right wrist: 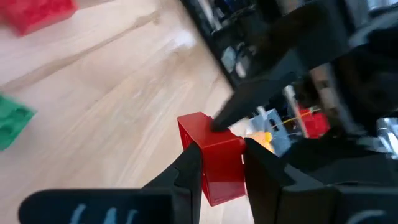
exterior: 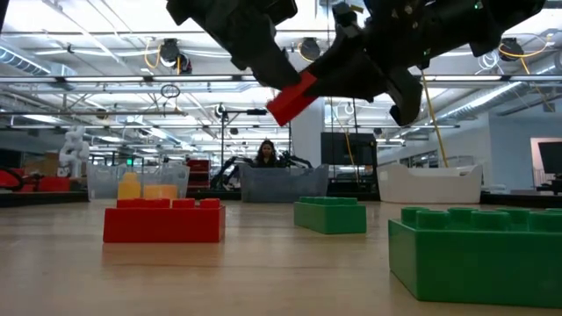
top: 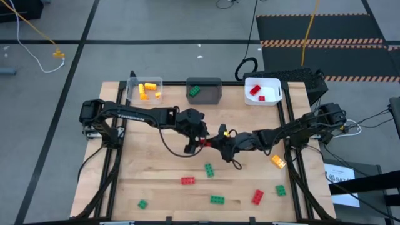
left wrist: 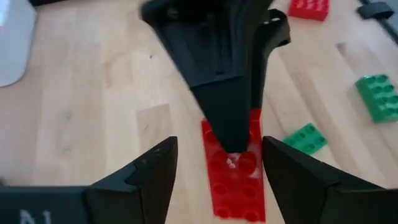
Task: Sort & place blocks by color
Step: Put the left 8 stud red game piece into the white bin
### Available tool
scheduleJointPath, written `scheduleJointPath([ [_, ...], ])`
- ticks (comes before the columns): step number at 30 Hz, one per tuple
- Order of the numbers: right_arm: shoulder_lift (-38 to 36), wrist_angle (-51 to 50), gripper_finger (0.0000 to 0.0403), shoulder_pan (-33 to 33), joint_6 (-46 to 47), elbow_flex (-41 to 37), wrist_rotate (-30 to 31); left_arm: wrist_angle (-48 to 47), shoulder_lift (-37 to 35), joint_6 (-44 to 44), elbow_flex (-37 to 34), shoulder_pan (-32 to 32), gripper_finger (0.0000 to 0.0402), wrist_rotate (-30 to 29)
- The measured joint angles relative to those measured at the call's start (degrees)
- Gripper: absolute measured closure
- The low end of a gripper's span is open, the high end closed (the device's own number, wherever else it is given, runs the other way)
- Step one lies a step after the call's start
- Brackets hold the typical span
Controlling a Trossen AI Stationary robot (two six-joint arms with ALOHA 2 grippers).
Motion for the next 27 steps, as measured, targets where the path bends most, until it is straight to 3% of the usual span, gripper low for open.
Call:
scheduleJointPath([
  [4,-0.21,-3.93,0.033,-0.47,0.72,-0.02,1.89,0.03,-0.59,0.0,0.0,0.13,0.0156,-5.85],
  [6,-0.48,-6.34,0.033,-0.84,0.67,-0.06,5.75,0.25,-0.63,-0.27,0.07,0.22,0.015,-9.73],
  [13,-2.14,-9.83,0.0329,-3.05,4.57,-0.09,25.73,-0.27,-1.6,-1.63,0.04,0.13,0.0136,-22.1],
  [16,-3.53,-12.03,0.033,-5.35,7.18,-0.14,35.3,0.03,-1.6,-1.91,0.04,0.17,0.0135,-23.71],
  [18,-4.76,-13.31,0.033,-7.94,8.92,-0.06,38.41,0.2,-1.6,-1.92,0.04,0.11,0.0135,-23.72],
  [20,-6.65,-16.74,0.033,-11.39,11.32,-0.11,38.62,0.16,-1.6,-1.92,0.04,0.07,0.0135,-23.67],
  [27,-13.0,-26.62,0.033,-28.0,23.2,-0.09,29.34,-0.5,-1.61,-2.11,0.04,0.15,0.0135,-23.69],
])
